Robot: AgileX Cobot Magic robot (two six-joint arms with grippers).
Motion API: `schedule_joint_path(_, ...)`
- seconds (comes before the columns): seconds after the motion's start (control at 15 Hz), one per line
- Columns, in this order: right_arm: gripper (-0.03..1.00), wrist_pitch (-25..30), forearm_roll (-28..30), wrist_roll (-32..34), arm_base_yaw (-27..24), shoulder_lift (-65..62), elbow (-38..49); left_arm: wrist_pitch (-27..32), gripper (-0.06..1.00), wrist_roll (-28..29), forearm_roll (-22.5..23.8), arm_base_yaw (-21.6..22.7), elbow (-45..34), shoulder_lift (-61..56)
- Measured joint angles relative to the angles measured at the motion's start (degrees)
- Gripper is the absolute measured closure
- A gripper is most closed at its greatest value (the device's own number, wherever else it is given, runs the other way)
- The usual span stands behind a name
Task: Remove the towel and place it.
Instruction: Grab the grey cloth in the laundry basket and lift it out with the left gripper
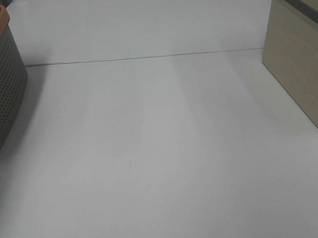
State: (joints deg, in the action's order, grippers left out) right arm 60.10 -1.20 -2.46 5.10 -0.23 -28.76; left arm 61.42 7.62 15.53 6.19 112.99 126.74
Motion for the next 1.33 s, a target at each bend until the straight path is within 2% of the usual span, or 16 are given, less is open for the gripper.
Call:
schedule_joint_path(0.47,0.23,0.0,0.0,0.3,0.0,0.0,0.0,0.0,0.94,0.3,-0.8,0.0,0.0,-3.2)
schedule_joint_path(0.67,0.23,0.0,0.0,0.3,0.0,0.0,0.0,0.1,0.94,-0.4,-2.9,0.0,0.0,-8.1)
schedule_joint_path(0.93,0.23,0.0,0.0,0.4,0.0,0.0,0.0,-0.1,0.94,-6.7,-7.1,0.0,0.0,-16.2)
schedule_joint_path(1.33,0.23,0.0,0.0,0.4,0.0,0.0,0.0,-5.2,0.94,-7.9,-11.5,0.0,0.0,-25.6)
